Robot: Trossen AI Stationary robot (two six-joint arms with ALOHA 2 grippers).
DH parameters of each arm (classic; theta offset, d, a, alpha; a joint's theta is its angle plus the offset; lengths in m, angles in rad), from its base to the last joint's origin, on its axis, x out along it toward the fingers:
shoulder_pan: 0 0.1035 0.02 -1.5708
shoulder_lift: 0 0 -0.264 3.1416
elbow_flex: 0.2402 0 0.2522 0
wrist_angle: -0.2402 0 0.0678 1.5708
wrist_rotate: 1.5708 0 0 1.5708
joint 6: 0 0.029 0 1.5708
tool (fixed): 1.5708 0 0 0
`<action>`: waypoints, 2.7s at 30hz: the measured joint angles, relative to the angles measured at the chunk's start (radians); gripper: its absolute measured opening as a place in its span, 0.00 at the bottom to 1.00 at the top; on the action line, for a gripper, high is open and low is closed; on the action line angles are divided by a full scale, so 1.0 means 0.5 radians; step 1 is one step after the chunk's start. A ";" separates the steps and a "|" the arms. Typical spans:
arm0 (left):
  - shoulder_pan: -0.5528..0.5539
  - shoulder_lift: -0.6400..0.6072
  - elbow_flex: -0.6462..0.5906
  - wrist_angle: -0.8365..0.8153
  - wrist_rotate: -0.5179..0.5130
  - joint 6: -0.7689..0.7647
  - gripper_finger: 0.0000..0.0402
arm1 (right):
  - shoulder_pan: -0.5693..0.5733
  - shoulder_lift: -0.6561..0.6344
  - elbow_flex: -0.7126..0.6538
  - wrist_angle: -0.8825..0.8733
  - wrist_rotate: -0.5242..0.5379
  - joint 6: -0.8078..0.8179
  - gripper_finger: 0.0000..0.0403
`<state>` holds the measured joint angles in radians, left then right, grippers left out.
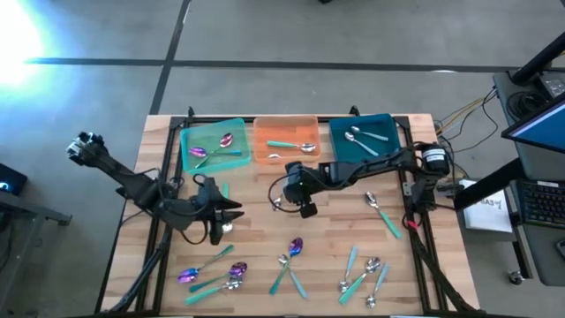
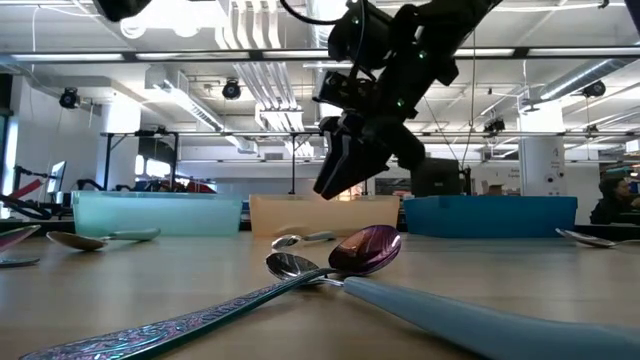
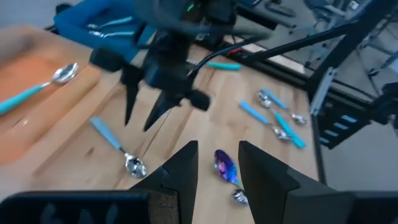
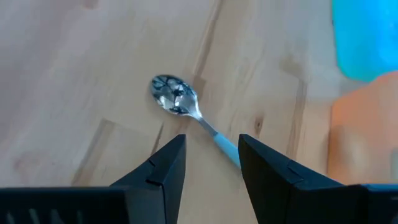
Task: Sort silverware by color (type)
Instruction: Put the light blue spoon into the blue bin
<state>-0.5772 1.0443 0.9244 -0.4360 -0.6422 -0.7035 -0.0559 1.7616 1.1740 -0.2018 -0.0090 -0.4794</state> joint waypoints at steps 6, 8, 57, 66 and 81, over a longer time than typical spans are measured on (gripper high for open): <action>-0.063 0.001 0.131 -0.101 -0.077 0.036 0.25 | -0.007 0.097 -0.002 0.081 -0.073 -0.039 0.35; -0.075 0.000 0.141 -0.118 -0.099 0.031 0.25 | -0.007 0.141 0.004 0.129 -0.079 -0.062 0.34; -0.083 0.323 -0.063 -0.434 -0.169 -0.329 0.25 | -0.064 0.145 0.446 -0.810 -0.210 0.240 0.02; -0.039 0.535 -0.074 -0.350 -0.269 -0.341 0.25 | -0.076 -0.223 0.291 -1.007 0.129 0.322 0.02; 0.126 0.564 -0.074 -0.263 -0.273 -0.168 0.25 | -0.510 -0.871 -0.207 -1.034 0.452 0.471 0.02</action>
<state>-0.5143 1.3262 0.8875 -0.5675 -0.7789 -0.7874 -0.3112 1.3262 1.0707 -0.7189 0.2170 -0.2440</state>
